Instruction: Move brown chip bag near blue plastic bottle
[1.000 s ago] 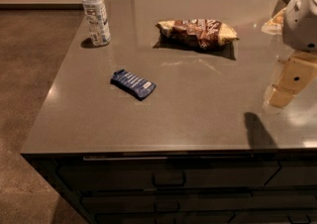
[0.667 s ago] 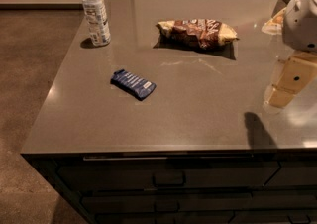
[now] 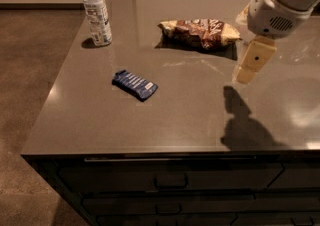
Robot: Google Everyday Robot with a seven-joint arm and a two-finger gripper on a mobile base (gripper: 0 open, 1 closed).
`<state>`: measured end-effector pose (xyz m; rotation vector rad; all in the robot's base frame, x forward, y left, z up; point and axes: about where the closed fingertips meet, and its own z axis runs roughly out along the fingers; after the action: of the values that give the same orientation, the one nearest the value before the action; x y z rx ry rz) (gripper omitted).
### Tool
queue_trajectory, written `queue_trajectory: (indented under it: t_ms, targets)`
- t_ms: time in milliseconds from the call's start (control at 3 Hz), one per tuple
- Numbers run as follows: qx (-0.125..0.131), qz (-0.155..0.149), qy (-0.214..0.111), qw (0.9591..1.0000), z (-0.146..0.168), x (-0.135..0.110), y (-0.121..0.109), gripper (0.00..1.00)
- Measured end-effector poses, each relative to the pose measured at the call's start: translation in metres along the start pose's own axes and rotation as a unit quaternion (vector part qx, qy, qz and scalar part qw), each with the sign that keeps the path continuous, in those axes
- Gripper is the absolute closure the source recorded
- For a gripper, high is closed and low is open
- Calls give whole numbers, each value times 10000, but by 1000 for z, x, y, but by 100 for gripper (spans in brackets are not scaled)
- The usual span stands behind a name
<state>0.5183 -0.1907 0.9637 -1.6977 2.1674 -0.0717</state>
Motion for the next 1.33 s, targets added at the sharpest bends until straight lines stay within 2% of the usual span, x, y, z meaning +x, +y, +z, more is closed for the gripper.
queue_trajectory:
  t_ms: [333,667,1333]
  targets:
    - [21,104,-183,9998,30,-21,-34,0]
    - [181,109,-219,9995,75,-47,-78,0]
    - [541,111,-180,9983,127,-78,-137,0]
